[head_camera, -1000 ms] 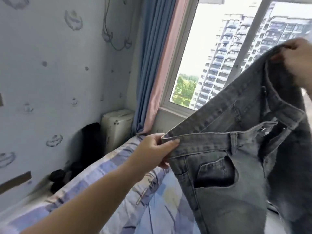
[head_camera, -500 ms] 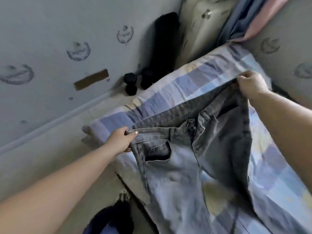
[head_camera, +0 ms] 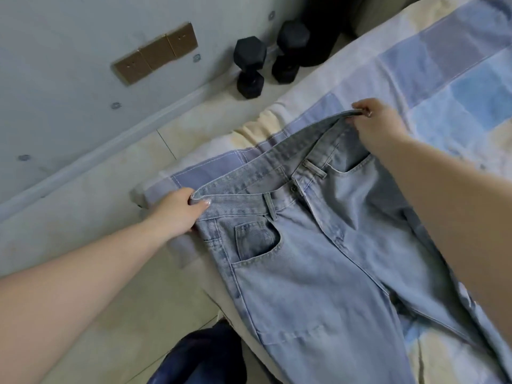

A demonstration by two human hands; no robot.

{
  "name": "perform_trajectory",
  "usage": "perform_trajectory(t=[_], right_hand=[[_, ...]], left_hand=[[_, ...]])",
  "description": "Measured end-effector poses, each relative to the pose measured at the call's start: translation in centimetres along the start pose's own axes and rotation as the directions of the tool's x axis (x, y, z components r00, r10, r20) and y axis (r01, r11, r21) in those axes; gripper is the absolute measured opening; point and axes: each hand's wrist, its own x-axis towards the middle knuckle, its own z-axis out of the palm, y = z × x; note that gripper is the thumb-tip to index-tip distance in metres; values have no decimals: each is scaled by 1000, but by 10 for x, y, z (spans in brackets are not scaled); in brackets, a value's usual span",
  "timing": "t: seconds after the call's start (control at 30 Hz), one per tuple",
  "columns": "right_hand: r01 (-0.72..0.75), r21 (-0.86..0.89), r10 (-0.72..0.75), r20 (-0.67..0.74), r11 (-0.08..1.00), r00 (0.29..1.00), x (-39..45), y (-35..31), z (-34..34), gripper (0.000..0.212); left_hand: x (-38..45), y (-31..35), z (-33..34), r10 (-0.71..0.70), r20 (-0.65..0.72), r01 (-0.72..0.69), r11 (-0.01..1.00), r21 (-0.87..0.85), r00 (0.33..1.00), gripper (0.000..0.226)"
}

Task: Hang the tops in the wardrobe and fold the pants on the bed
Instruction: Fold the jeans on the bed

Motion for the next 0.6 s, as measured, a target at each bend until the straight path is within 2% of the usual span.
perform_trajectory(t=[0.07, 0.13, 0.2, 0.23, 0.33, 0.43, 0.53, 0.6], right_hand=[[-4, 39, 0, 102, 999, 995, -5, 12, 24, 50], [-6, 32, 0, 188, 999, 982, -18, 23, 42, 55], [36, -87, -10, 281, 996, 960, -34, 38, 58, 47], [81, -160, -23, 336, 984, 942, -44, 43, 66, 42], [185, -222, -67, 454, 957, 889, -73, 63, 90, 37], [179, -216, -86, 380, 960, 921, -94, 80, 106, 37], [183, -281, -102, 279, 942, 955, -108, 91, 116, 45], [170, -357, -84, 246, 918, 966, -111, 96, 120, 39]], left_hand=[[10, -1, 3, 31, -42, -29, 999, 44, 999, 20], [18, 5, 5, 125, -149, -122, 992, 30, 981, 27], [28, 24, 8, 294, -244, -262, 953, 154, 924, 36], [29, 35, 9, 374, -238, -331, 922, 202, 896, 33], [38, 73, 31, 513, 5, -501, 837, 218, 859, 18], [46, 100, 65, 496, 263, -559, 770, 308, 827, 18], [56, 109, 96, 413, 352, -531, 758, 379, 840, 19], [62, 109, 105, 380, 307, -477, 800, 364, 873, 20]])
